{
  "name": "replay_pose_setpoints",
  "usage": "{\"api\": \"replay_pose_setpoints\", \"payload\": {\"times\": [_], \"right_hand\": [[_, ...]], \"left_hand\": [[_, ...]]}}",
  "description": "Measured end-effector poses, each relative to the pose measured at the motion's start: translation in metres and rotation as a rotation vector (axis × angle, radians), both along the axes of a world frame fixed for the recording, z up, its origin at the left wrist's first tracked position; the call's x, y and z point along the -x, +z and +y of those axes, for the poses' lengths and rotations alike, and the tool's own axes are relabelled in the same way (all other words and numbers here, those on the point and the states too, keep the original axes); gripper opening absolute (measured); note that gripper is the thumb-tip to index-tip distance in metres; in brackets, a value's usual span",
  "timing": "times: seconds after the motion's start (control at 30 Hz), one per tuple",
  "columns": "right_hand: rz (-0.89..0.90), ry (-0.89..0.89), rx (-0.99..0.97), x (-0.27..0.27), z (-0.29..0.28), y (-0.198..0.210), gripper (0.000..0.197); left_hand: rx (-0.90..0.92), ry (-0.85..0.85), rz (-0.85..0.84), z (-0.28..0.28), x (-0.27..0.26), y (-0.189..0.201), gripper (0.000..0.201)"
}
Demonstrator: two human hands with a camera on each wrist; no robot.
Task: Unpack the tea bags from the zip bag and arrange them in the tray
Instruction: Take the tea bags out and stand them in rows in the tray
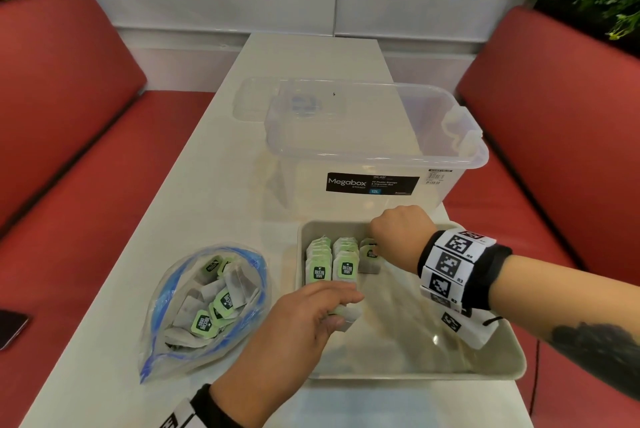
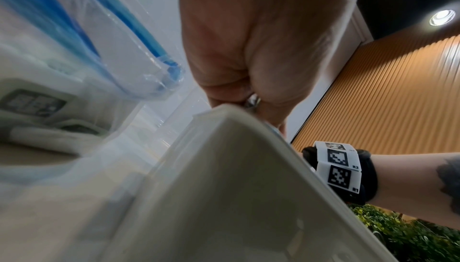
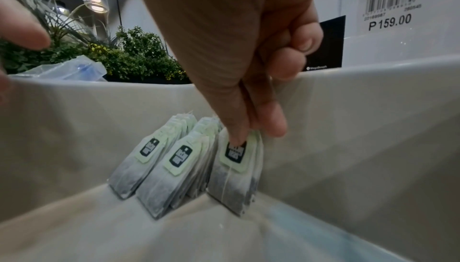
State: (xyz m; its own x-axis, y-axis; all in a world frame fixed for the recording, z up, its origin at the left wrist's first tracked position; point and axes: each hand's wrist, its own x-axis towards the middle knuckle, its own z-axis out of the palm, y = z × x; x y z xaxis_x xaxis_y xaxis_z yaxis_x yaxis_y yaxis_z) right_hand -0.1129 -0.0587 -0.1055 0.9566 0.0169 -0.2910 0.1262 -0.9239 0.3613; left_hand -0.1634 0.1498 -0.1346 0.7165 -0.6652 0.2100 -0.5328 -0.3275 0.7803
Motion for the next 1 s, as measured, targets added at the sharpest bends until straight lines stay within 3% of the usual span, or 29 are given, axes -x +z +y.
{"api": "replay_pose_setpoints", "payload": {"times": [0.23,0.4,0.53,0.63,0.7,0.8,1.0], "right_hand": [[-0.036,-0.008,-0.011,0.0,0.0,0.001,0.02],[-0.093,-0.018,-0.138,0.004,-0.002,0.013,0.026],[-0.118,-0.006,-0.508,0.018,0.004,0.029,0.029],[0.04,-0.007,-0.914,0.034,0.015,0.037,0.021],[0.143,-0.04,-1.091,0.041,0.022,0.035,0.027],[0.152,-0.114,-1.203,0.045,0.023,0.025,0.034],[-0.022,-0.241,-1.402,0.046,0.009,0.025,0.023]], "left_hand": [[-0.029,0.047,0.117,0.0,0.004,0.008,0.043],[0.018,0.155,0.234,-0.002,0.001,0.015,0.054],[0.058,0.275,0.254,-0.002,-0.007,0.019,0.056],[0.081,0.318,0.278,-0.003,-0.01,0.021,0.059],[0.095,0.337,0.299,-0.004,-0.011,0.022,0.061],[0.107,0.342,0.305,-0.006,-0.009,0.024,0.063],[0.176,0.386,0.303,0.0,-0.009,0.02,0.057]]}}
